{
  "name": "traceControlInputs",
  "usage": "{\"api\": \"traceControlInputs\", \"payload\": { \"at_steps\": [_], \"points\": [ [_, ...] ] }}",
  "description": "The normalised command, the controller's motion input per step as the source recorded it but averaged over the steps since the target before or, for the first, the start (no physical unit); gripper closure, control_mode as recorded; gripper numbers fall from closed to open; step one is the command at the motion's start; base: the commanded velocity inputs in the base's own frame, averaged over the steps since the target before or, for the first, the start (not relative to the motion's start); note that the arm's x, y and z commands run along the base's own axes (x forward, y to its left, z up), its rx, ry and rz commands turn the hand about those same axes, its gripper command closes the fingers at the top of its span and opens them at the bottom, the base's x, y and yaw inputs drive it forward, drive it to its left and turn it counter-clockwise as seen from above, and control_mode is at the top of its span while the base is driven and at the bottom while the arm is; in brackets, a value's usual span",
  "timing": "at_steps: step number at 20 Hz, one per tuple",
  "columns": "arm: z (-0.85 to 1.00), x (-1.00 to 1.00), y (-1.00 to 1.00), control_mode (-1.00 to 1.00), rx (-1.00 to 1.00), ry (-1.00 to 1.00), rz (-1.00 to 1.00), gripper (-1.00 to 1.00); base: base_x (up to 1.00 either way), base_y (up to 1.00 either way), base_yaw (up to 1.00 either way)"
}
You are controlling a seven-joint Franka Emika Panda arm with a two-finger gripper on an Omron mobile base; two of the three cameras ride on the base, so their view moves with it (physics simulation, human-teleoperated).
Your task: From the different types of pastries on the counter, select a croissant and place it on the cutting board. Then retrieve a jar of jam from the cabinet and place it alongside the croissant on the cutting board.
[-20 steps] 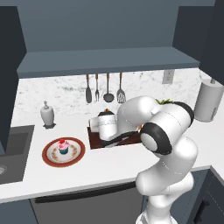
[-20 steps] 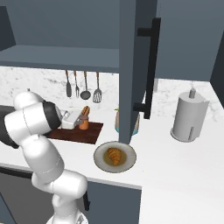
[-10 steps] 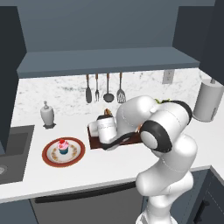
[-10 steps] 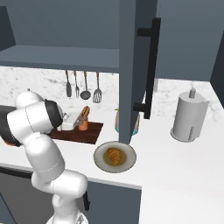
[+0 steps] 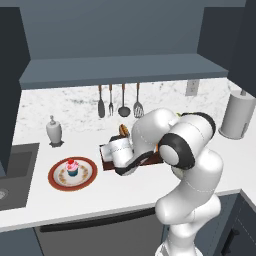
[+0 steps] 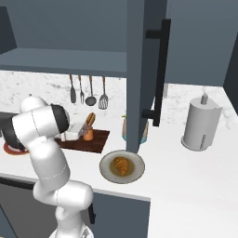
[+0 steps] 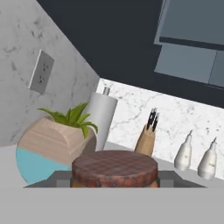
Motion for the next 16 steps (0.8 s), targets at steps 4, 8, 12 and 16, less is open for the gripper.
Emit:
{"api": "traceControlInputs", "payload": {
  "at_steps": [4,8,12,16],
  "points": [
    [-0.63,0.10,0.18,-1.00,-0.08,-0.19,0.00,-1.00,0.00,0.00,0.00],
    [-0.59,0.19,0.18,-1.00,-0.07,-0.18,0.00,-1.00,0.00,0.00,0.00],
    [-0.42,0.06,0.00,-1.00,-0.03,-0.25,0.00,-1.00,0.00,0.00,0.00],
    [-0.33,0.00,0.00,-1.00,-0.02,-0.27,0.00,-1.00,0.00,0.00,0.00]
  ]
}}
